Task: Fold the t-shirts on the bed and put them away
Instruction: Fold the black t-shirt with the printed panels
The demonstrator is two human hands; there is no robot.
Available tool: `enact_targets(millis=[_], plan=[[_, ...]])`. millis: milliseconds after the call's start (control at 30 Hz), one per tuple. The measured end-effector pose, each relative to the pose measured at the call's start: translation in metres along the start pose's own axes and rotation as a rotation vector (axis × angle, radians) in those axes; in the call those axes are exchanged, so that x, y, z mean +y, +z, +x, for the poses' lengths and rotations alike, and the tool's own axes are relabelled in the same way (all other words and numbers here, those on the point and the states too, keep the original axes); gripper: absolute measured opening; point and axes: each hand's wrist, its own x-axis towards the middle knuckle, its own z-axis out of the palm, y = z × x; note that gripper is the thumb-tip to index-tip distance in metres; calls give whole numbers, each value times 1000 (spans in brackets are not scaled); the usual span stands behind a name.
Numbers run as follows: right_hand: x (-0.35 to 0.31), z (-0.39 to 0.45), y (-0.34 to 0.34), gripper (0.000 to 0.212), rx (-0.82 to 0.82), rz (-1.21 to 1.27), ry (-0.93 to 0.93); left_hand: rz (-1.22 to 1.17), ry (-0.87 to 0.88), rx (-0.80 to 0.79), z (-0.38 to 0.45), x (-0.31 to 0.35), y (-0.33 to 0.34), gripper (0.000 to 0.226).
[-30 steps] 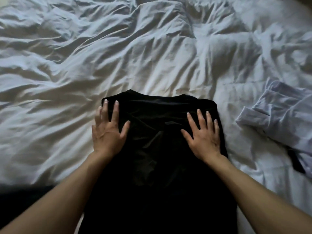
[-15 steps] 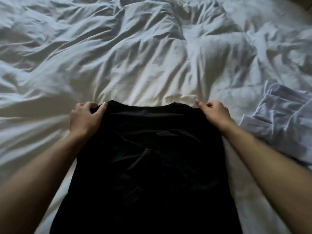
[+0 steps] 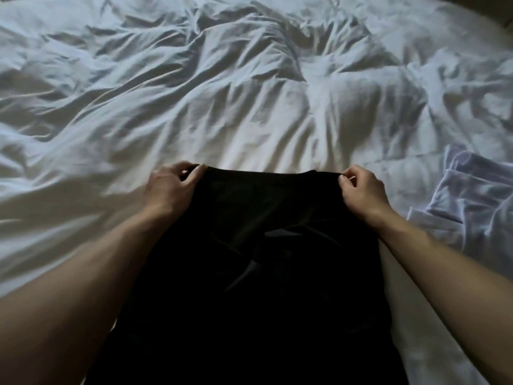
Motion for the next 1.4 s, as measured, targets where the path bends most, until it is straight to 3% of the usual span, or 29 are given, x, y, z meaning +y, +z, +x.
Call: enact_targets(millis=[133, 200, 267, 333, 400, 433, 567, 733, 867, 967, 1100, 1200, 1267, 1300, 1400], plan=[[8, -13, 4, 59, 2, 12, 52, 189, -25, 39, -11, -21, -6, 57], [14, -24, 8, 69, 63, -69, 22, 180, -76, 109, -22, -36, -12, 62], [22, -37, 14, 62, 39, -108, 12, 85, -126, 87, -36, -47, -14, 60], [25, -45, 14, 46, 7, -61, -8, -254, -216, -23, -41, -48, -16, 51], [25, -46, 10, 34, 51, 20, -14, -525, -294, -83, -40, -45, -21, 45], [24, -45, 7, 33, 97, 46, -11, -526, -292, -76, -38, -41, -23, 50], [28, -70, 3, 66, 189, -20, -28, 15, -225, 109, -73, -47, -26, 69], [53, -159, 17, 67, 93, -57, 88, 67, -355, 27, -159, -70, -26, 55], [70, -210, 16, 69, 37, 142, 308, -68, -362, -80, -207, -79, -44, 49], [84, -254, 2, 81, -100, 325, 411, -264, -407, -233, -257, -97, -66, 54], [121, -333, -16, 60, -330, 561, 569, -458, -574, -407, -342, -128, -81, 54], [137, -398, -24, 66, -427, 647, 661, -594, -662, -425, -402, -131, -88, 39], [141, -433, -28, 86, -466, 687, 699, -678, -682, -431, -428, -126, -93, 42], [141, -446, -30, 86, -488, 712, 712, -748, -693, -420, -437, -123, -95, 44], [137, -467, -33, 49, -543, 811, 713, -975, -789, -343, -450, -115, -103, 45]])
